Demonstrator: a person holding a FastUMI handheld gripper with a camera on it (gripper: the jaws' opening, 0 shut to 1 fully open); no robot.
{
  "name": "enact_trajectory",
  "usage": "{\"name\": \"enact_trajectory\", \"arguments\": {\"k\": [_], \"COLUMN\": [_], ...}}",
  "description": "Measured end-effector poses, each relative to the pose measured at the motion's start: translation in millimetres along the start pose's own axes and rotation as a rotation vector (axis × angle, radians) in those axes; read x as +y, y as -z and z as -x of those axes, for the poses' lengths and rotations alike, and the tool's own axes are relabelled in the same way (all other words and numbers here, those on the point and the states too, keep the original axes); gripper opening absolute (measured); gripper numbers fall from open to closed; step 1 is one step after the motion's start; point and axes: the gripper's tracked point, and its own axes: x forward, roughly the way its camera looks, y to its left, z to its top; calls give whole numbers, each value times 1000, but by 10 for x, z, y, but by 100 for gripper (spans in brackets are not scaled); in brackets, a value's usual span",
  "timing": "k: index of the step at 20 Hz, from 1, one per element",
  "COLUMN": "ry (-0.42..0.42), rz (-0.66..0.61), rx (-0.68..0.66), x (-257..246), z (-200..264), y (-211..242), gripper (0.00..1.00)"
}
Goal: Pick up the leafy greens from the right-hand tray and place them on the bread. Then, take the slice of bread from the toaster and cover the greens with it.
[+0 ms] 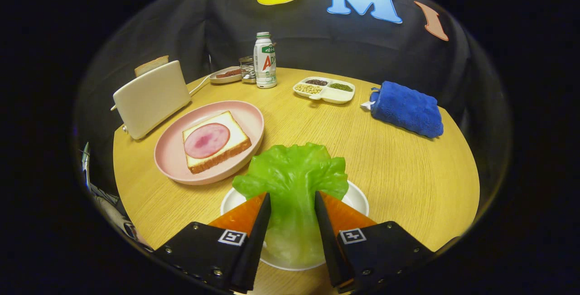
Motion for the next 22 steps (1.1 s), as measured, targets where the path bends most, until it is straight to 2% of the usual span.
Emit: {"name": "enact_trajectory", "arguments": {"k": [3,8,13,19,22], "ry": [2,33,-18,-32,-74], "rz": [-61,-36,-79,-61,-58], "rx": [8,-60,-160,-296,-341], "x": [22,74,271,438,654], "z": [-10,39,190,376,392], "y": [-5,-110,-411,-846,-1031], "gripper": [7,7,7,7,7]}}
